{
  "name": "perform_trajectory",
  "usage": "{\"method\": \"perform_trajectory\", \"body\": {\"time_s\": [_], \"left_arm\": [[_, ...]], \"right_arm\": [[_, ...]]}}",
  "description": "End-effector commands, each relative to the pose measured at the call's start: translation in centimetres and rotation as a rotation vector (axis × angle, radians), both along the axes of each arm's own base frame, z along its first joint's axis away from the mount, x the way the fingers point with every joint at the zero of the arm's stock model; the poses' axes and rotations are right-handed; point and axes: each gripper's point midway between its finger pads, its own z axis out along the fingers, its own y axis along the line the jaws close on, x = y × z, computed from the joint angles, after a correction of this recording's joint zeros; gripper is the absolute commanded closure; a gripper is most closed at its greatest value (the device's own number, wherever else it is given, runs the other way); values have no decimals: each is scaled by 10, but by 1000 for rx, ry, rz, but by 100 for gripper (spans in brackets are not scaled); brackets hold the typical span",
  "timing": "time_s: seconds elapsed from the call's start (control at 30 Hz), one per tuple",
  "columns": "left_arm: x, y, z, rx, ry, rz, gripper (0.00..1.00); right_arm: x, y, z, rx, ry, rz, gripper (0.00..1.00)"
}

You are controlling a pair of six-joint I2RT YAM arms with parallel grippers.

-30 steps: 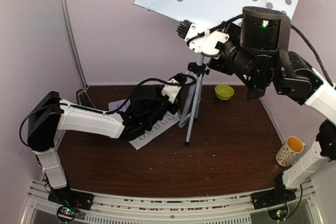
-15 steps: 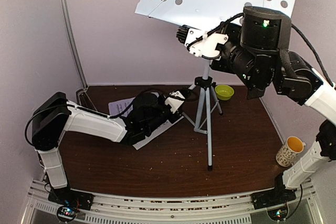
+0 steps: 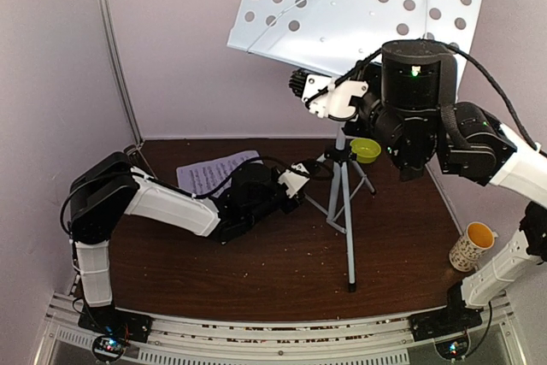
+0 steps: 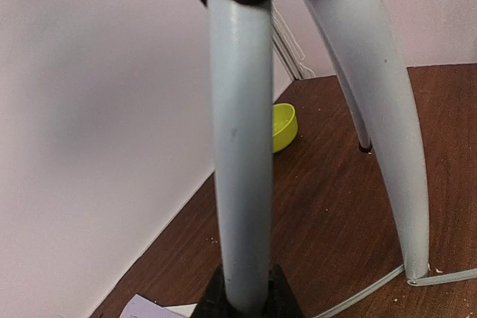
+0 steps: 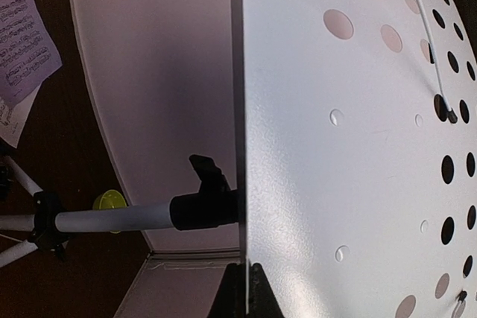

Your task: Set up the instrument practice props

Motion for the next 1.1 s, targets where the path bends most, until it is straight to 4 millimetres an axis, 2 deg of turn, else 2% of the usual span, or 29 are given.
{"method": "perform_trajectory", "body": {"time_s": [0.0, 0.1, 0.13, 0.2, 0.23, 0.43, 0.63, 0.9, 1.07], "left_arm": [[-20, -24, -17, 37, 29, -99, 100], [-20, -26, -21, 38, 40, -102, 100], [-20, -26, -22, 37, 42, -100, 100], [-19, -26, -23, 35, 44, -96, 100], [-19, -25, -24, 34, 44, -95, 100], [-19, -25, -25, 36, 43, -92, 100], [-18, -24, -26, 40, 40, -86, 100], [-18, -24, -27, 49, 42, -84, 100], [-18, -23, -26, 51, 40, -85, 100]], "right_arm": [[-6, -35, 56, 381, -72, -1, 100], [-5, -34, 55, 386, -74, -8, 94], [-5, -34, 55, 388, -75, -9, 90], [-5, -34, 57, 406, -79, -11, 71], [-5, -33, 58, 411, -80, -8, 66], [-4, -26, 57, 403, -75, -1, 47], [-13, -16, 65, 434, -72, 46, 23], [-28, 4, 66, 463, -35, 147, 2], [-46, 28, 55, 496, 24, 254, 0]]}}
